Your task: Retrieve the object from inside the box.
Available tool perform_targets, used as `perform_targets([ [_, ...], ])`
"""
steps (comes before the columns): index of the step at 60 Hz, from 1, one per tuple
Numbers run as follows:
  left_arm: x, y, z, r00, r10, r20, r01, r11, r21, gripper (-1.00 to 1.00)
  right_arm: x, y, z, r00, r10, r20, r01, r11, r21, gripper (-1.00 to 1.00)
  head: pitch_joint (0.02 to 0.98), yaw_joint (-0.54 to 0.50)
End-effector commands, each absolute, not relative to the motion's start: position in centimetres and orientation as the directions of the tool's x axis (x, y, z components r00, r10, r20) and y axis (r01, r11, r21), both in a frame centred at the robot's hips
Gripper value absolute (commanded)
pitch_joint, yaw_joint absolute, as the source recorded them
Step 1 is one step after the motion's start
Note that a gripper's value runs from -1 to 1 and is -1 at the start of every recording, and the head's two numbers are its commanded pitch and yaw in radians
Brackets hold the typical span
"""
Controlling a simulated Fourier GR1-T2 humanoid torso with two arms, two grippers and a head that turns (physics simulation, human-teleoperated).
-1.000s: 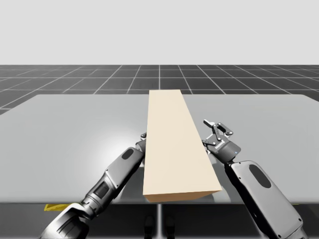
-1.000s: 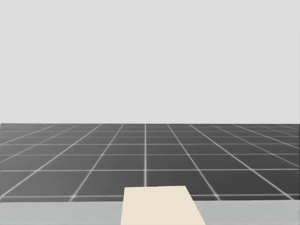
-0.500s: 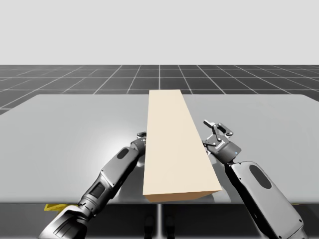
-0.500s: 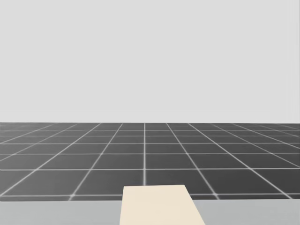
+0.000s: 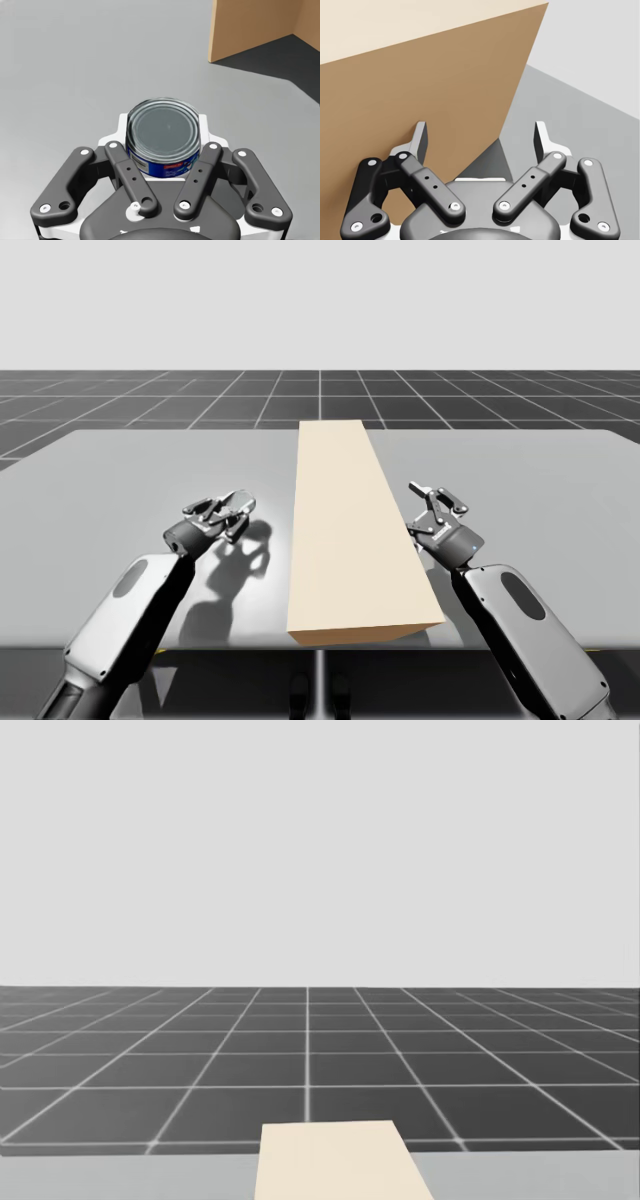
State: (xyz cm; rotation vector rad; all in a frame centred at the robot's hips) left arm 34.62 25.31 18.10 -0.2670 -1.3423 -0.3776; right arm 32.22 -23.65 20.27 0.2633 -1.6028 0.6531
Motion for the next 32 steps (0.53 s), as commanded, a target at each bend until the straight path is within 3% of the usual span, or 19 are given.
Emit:
perform_targets([
  [1, 34.2, 26.9, 23.6, 0.074, -0.129, 0.989, 0.467, 0.88, 0.08, 1.0, 31.6, -22.0, 19.5, -0.143, 0.182, 0.9729, -0.582, 0.78, -0.231, -1.0, 0.083, -0.03],
  [8, 34.4, 26.6, 27.6, 0.006, -0.149, 0.989, 0.454, 0.881, 0.13, 1.0, 31.5, -22.2, 19.6, -0.143, 0.18, 0.9733, -0.583, 0.78, -0.229, -1.0, 0.076, -0.03],
  [21, 36.1, 25.7, 32.9, -0.071, -0.148, 0.986, 0.445, 0.88, 0.164, 1.0, 32.0, -23.0, 19.7, -0.113, 0.161, 0.9805, -0.585, 0.787, -0.196, -1.0, 0.074, -0.03],
  [32, 38.1, 25.3, 37.2, -0.125, -0.151, 0.981, 0.424, 0.885, 0.19, 1.0, 31.9, -24.0, 20.2, -0.009, 0.127, 0.9919, -0.574, 0.811, -0.109, -1.0, 0.072, -0.04],
])
